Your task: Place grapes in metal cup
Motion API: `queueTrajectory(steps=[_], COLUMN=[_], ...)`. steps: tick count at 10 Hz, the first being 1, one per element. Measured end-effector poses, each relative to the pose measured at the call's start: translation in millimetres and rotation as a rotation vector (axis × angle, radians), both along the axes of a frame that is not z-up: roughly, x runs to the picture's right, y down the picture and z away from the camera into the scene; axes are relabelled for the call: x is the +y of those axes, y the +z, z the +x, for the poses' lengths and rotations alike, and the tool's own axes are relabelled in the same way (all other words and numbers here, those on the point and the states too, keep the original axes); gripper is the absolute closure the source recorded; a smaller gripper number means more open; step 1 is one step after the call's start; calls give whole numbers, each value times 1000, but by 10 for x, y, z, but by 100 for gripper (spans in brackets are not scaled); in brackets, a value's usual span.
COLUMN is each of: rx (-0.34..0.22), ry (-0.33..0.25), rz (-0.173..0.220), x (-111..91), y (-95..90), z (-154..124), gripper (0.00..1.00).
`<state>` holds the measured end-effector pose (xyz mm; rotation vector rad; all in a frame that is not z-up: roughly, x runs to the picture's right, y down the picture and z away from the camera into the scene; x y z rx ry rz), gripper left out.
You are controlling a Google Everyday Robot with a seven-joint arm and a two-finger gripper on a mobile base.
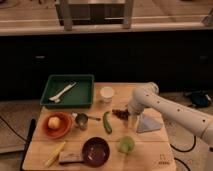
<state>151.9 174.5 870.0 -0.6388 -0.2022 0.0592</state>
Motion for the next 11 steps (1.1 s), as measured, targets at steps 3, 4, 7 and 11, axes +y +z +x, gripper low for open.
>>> queueTrajectory(steps=[3, 4, 7, 11], rx=[-12, -17, -33, -34], ry=[-18, -25, -39, -45], rz=[-3, -9, -33, -37], x=[-26, -9, 47, 43], y=[46, 75, 146, 134], z=[-61, -75, -130, -123], gripper=[30, 42, 73, 100])
